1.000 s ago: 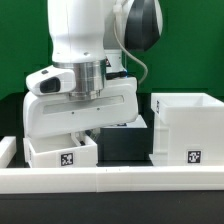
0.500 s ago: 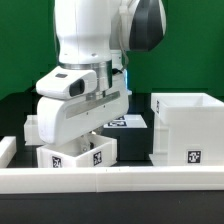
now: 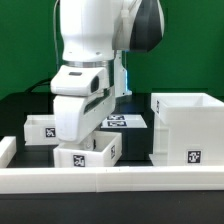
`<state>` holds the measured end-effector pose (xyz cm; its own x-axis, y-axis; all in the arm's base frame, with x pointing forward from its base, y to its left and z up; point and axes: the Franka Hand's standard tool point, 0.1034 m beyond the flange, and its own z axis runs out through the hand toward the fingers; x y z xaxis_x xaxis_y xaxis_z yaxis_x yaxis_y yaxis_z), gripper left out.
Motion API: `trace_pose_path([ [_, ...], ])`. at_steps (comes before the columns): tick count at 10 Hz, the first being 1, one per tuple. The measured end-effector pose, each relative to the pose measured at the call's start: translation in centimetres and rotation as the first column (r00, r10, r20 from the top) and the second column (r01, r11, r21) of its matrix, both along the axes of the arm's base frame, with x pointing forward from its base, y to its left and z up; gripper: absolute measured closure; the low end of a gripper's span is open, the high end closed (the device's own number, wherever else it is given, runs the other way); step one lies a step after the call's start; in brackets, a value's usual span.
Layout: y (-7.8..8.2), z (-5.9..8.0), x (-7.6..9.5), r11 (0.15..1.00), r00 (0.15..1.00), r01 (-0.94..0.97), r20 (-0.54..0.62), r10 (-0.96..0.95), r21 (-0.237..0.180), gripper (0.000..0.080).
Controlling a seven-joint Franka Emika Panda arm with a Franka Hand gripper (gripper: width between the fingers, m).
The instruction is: Assemble drawer
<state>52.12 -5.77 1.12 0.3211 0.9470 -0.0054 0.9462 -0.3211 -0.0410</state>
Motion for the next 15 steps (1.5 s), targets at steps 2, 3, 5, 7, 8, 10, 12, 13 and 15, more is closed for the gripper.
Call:
trace_pose_path([
  [2, 0.0, -0.1, -0.1, 0.992, 0.992, -0.124, -0.005, 0.124, -0.01, 0.0758],
  [3, -0.3, -0.2, -0.1, 0.984, 0.984, -0.178, -0.009, 0.178, -0.014, 0.0758],
  [5, -0.4, -0.2, -0.2, 0.961, 0.961, -0.275, -0.014, 0.275, -0.02, 0.0758],
  [7, 0.9, -0.2, 0.0, 0.942, 0.942, -0.335, -0.017, 0.335, -0.029, 0.0758],
  [8, 1.5, 0.0, 0.8, 0.933, 0.934, -0.355, 0.028, 0.357, -0.048, 0.0758],
  [10, 1.3, -0.2, 0.8, 0.935, 0.934, -0.35, 0.052, 0.353, -0.056, 0.0758],
  [12, 2.0, 0.0, 1.0, 0.94, 0.939, -0.338, 0.054, 0.34, -0.054, 0.0758],
  [13, 2.8, 0.1, 1.5, 0.941, 0.94, -0.333, 0.062, 0.336, -0.054, 0.0758],
  [15, 3.9, 0.4, 2.1, 0.947, 0.944, -0.317, 0.073, 0.321, -0.057, 0.0758],
])
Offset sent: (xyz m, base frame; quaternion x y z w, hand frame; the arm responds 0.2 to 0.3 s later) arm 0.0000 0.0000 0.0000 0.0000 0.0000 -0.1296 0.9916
